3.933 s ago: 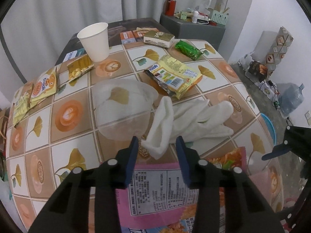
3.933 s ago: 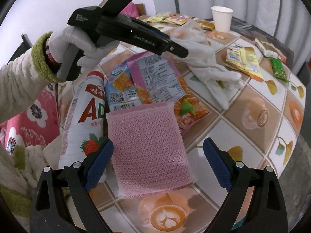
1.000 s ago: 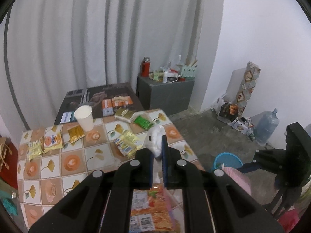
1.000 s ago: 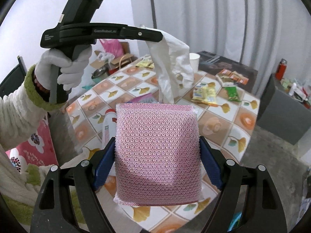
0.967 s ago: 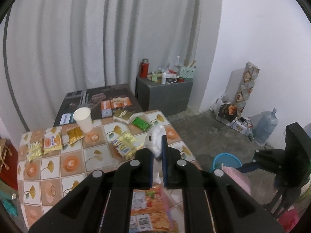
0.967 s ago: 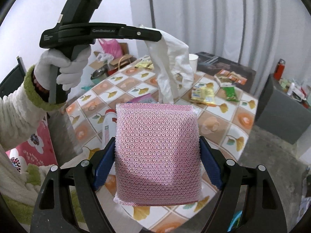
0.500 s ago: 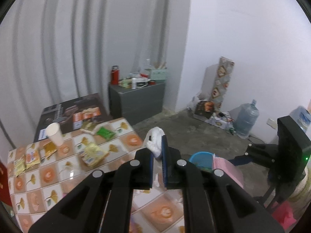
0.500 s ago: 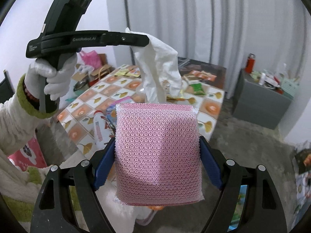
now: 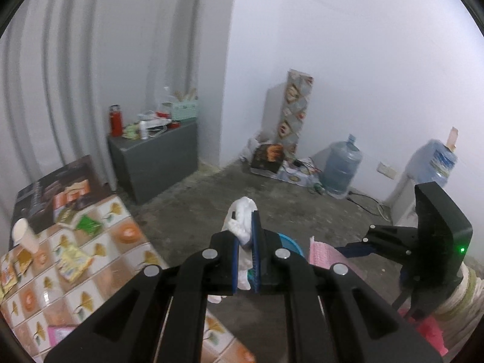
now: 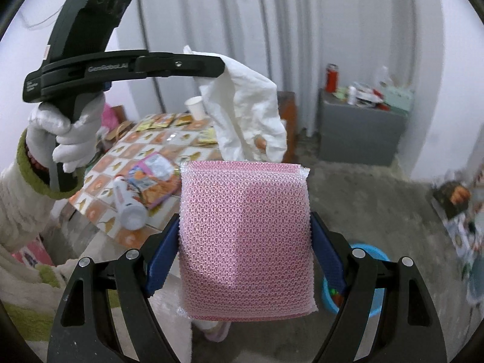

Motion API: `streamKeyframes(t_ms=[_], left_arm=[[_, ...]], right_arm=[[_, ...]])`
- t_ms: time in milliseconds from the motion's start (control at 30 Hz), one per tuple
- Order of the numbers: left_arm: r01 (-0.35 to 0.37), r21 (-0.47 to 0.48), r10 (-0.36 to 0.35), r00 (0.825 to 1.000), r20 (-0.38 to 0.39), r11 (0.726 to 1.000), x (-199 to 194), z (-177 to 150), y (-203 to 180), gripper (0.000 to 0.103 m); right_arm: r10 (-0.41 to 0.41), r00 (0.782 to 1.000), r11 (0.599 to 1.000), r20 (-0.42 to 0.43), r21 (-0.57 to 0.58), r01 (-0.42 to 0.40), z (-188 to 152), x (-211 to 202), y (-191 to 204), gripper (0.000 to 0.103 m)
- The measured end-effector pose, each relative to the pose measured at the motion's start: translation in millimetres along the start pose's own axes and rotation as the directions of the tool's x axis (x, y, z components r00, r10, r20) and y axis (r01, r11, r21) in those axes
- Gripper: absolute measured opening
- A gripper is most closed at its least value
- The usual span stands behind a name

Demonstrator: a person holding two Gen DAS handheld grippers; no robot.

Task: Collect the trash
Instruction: 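Lift the glove and sponge with both grippers and carry them over the wastebasket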

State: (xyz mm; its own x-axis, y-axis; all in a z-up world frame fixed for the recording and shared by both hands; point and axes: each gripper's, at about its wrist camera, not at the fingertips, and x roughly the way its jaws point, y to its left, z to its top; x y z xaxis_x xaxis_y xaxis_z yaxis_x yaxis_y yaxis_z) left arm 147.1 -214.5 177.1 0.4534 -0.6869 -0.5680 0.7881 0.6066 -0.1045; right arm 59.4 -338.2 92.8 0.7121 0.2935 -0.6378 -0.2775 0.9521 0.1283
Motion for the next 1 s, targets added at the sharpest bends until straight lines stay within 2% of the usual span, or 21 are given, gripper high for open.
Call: streamKeyframes(t_ms=[333, 467, 633, 733, 867, 967, 1000], left_arm=[[0.072, 0.017, -0.069, 0.991, -0.114, 0.997, 91, 4, -43, 0.007], [0.097, 0.0, -0.095, 0.982, -0.165, 0.995, 129, 2, -55, 0.007], [0.136, -0.04, -0.142, 0.962, -0.235, 0.99, 181, -3, -64, 0.007], [0.155, -0.071, -0.169, 0.945, -0.279, 0.985, 214, -8, -65, 0.007], [0.169, -0.094, -0.191, 0.925, -0.33, 0.981, 257, -16, -65, 0.007], [0.164, -0.123, -0.199, 0.906, -0.374, 0.979, 292, -24, -62, 0.007], [0.161, -0.13, -0.2, 0.902, -0.383, 0.978, 301, -27, -60, 0.007]], right_arm=[[-0.076, 0.996, 0.978, -0.038, 0.191, 0.081, -43, 2, -71, 0.077], [-0.101, 0.993, 0.958, -0.069, 0.262, 0.115, -60, 13, -101, 0.077], [-0.125, 0.986, 0.921, -0.109, 0.357, 0.156, -77, 27, -133, 0.077], [-0.142, 0.98, 0.884, -0.14, 0.427, 0.189, -90, 38, -155, 0.077], [-0.126, 0.979, 0.826, -0.161, 0.529, 0.194, -105, 55, -186, 0.077], [-0.103, 0.978, 0.765, -0.18, 0.615, 0.193, -118, 75, -213, 0.077], [-0.091, 0.978, 0.734, -0.19, 0.651, 0.195, -124, 85, -225, 0.077]])
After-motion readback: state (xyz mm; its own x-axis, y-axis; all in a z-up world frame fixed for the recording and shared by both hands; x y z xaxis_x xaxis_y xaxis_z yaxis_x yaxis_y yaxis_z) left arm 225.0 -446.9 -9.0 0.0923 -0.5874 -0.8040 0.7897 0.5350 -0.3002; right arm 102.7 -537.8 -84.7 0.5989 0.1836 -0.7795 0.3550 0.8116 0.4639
